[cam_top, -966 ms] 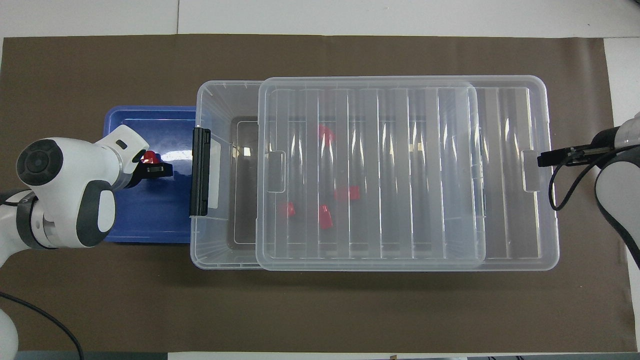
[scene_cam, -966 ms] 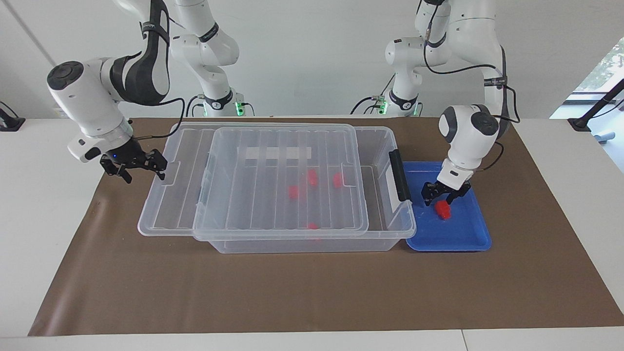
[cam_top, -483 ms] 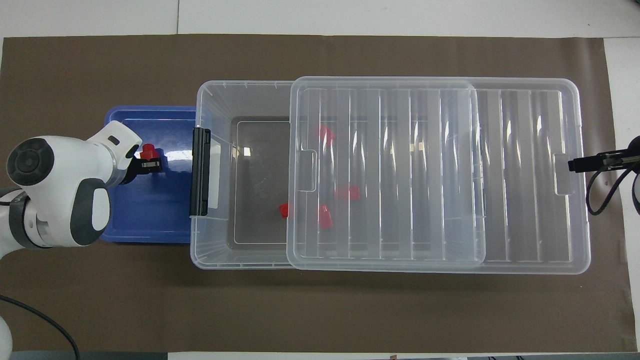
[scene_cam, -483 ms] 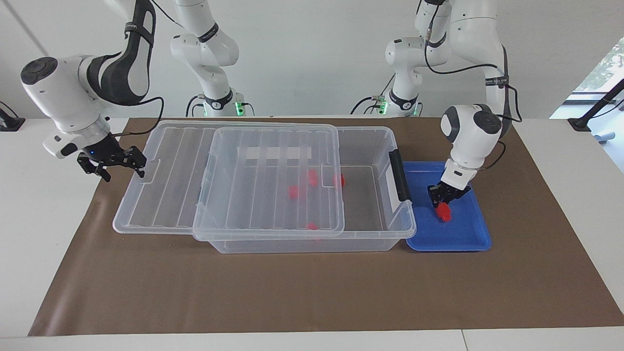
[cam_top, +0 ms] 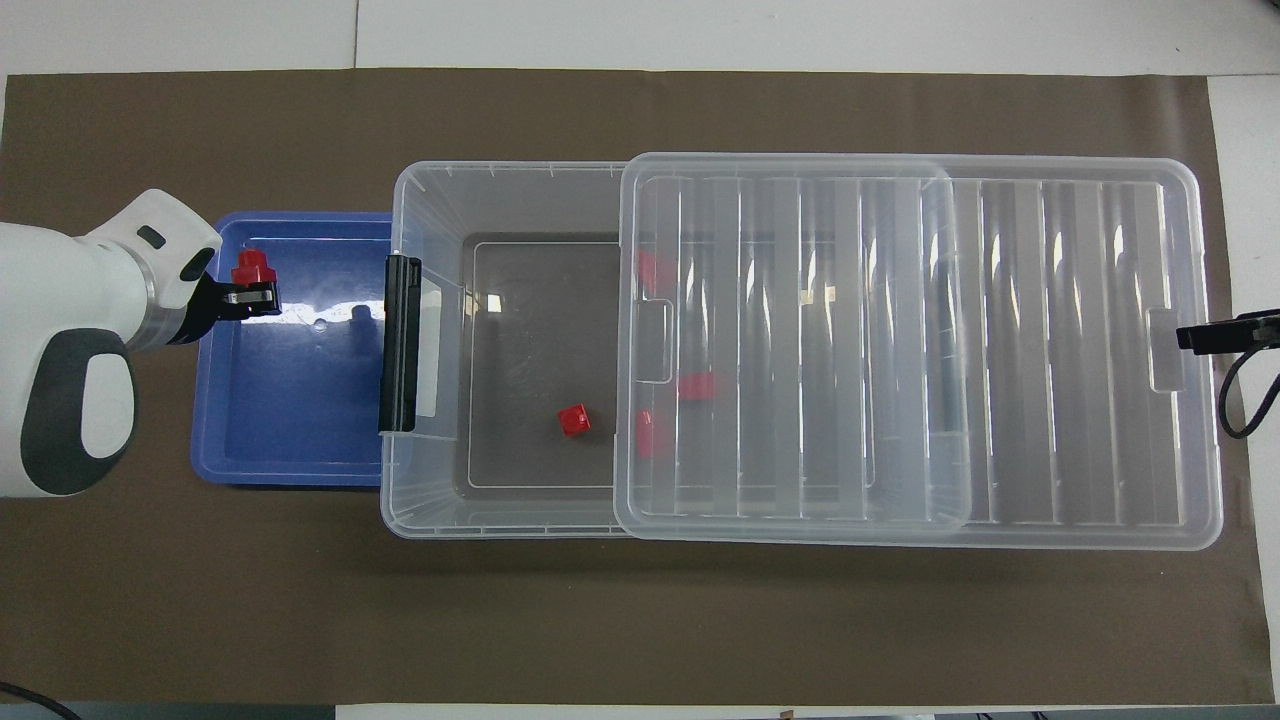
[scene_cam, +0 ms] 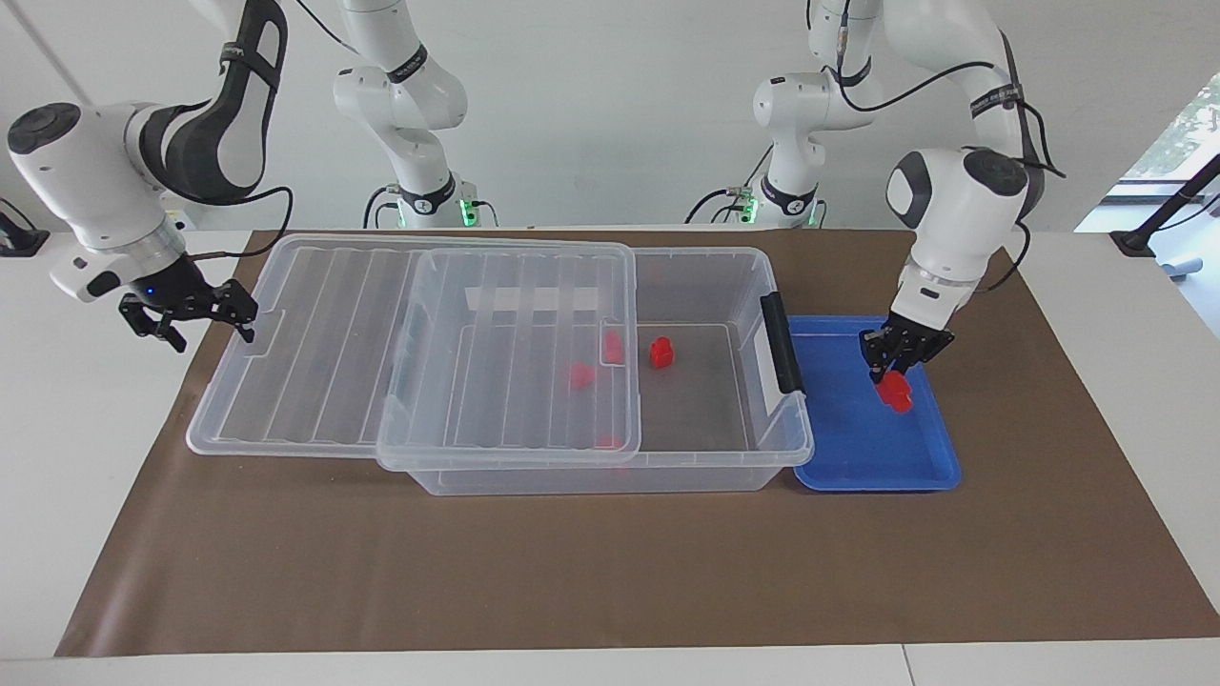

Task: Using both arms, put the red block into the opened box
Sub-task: 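Carry the red block over the open box with the left gripper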

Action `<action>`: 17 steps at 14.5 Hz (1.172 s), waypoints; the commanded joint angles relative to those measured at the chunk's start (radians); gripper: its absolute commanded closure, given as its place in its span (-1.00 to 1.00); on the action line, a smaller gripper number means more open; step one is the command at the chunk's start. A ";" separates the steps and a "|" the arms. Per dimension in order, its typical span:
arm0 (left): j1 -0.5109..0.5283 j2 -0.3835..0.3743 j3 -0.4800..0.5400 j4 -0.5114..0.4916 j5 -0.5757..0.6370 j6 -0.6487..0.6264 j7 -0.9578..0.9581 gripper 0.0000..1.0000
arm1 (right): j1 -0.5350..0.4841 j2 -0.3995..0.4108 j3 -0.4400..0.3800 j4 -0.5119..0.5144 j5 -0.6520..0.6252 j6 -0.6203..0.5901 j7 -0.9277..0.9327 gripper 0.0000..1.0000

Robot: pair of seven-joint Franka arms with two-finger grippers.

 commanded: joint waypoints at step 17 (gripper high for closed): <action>-0.393 0.288 -0.073 0.121 0.158 0.136 -0.527 1.00 | 0.171 0.010 -0.014 0.333 -0.032 -0.432 0.236 -1.00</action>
